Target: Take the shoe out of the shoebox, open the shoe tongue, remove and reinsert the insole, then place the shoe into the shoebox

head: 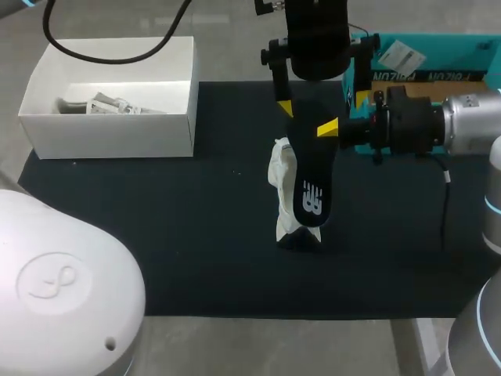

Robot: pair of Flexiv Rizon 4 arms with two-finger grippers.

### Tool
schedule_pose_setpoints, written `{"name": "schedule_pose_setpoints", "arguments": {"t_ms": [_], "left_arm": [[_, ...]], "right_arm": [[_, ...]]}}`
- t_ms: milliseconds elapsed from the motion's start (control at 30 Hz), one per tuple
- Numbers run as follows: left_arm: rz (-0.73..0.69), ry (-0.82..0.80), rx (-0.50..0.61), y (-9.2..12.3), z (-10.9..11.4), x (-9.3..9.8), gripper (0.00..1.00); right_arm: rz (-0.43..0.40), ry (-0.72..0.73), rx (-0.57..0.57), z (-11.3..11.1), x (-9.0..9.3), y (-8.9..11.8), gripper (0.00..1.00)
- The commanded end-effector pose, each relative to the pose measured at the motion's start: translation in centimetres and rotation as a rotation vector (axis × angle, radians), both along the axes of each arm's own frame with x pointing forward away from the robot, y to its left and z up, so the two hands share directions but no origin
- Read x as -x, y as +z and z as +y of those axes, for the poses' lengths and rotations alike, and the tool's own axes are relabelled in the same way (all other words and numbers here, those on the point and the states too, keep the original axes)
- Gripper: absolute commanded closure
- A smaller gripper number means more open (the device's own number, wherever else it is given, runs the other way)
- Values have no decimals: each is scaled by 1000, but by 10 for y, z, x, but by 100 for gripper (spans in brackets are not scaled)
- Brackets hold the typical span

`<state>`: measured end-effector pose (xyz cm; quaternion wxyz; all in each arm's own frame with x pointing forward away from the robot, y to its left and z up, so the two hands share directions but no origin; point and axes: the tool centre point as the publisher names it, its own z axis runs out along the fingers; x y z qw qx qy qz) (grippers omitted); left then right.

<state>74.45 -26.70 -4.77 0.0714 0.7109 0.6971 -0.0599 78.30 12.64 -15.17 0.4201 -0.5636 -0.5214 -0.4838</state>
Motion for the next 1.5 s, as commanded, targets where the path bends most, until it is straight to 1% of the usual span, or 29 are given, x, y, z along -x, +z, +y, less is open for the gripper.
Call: {"name": "schedule_pose_setpoints", "arguments": {"t_ms": [33, 200, 333, 367, 433, 467, 567, 733, 867, 1033, 1133, 1233, 1433, 1500], "left_arm": [[7, 3, 22, -4, 3, 0, 0], [37, -11, 101, -11, 11, -2, 0], [54, -2, 202, -18, 20, -8, 0], [67, 27, 229, -20, 22, -8, 0], [95, 75, 315, -26, 26, -9, 0], [102, 98, 339, -29, 28, -10, 0], [128, 156, 465, -36, 34, -13, 0], [96, 201, 701, -42, 37, -29, 0], [75, 217, 823, -43, 41, -38, 0], [26, 168, 955, -33, 42, -44, 0], [0, 110, 1014, -30, 42, -43, 0], [1, 107, 1061, -28, 43, -42, 0], [10, 77, 1103, -32, 46, -36, 0], [9, 73, 1124, -34, 47, -35, 0]], "right_arm": [[4, 5, 7, 0, 0, 1, 100], [9, -1, 5, -4, 2, -1, 100], [9, -13, 2, -8, 3, 0, 100], [8, -17, 0, -9, 3, 0, 100], [4, -25, -6, -11, 3, 2, 100], [-1, -31, -7, -12, 3, 4, 100], [-21, -38, -16, -14, 5, 13, 100], [-28, -22, -54, -14, 6, 23, 100], [-20, -10, -66, -13, 6, 24, 100], [-1, 3, -70, -11, 6, 22, 100], [8, 4, -102, -10, 5, 21, 100], [11, 4, -125, -10, 4, 22, 100], [14, 2, -160, -10, 2, 27, 100], [22, -2, -188, -10, 2, 28, 100]]}}
